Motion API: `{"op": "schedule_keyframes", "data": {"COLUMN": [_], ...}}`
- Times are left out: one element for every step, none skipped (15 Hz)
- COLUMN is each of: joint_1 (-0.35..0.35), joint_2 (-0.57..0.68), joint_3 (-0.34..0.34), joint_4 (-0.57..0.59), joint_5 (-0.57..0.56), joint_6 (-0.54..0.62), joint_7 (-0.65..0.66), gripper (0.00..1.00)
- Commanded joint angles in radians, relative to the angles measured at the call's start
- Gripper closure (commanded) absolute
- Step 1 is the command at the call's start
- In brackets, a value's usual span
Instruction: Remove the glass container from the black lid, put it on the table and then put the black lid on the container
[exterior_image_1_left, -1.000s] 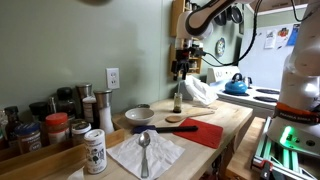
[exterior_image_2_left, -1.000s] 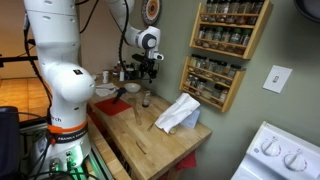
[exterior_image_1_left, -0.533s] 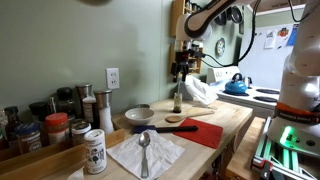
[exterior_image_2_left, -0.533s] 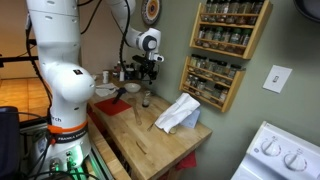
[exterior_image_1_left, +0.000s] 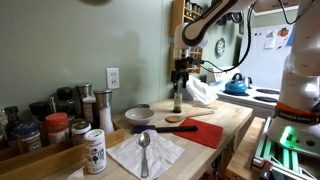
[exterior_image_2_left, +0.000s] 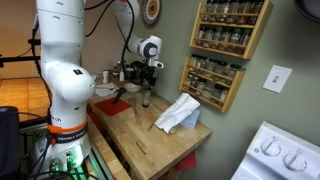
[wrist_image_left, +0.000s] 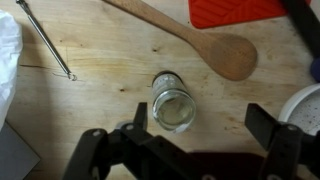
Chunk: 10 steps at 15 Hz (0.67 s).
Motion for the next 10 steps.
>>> {"op": "schedule_keyframes", "data": {"joint_1": [0.008, 0.009, 0.008, 0.008, 0.007, 0.006, 0.007, 0.007, 0.008, 0.008], "joint_2": [0.055, 0.068, 0.080, 0.090, 0.099, 0.107, 0.116, 0.124, 0.132, 0.138], "joint_3": [-0.012, -0.014, -0.016, -0.019, -0.022, -0.026, -0.029, -0.032, -0.035, -0.037], "joint_4": [0.001, 0.003, 0.004, 0.005, 0.003, 0.003, 0.004, 0.005, 0.008, 0.008], "joint_5": [-0.010, -0.013, -0.009, -0.016, -0.016, -0.017, -0.017, -0.017, -0.020, -0.018], "joint_6": [0.065, 0.074, 0.082, 0.079, 0.082, 0.086, 0.091, 0.101, 0.114, 0.128], "joint_7": [0.012, 0.012, 0.005, 0.013, 0.014, 0.014, 0.014, 0.017, 0.023, 0.022], "gripper": [0.00, 0.00, 0.00, 0.00, 0.00, 0.00, 0.00, 0.00, 0.00, 0.00]}}
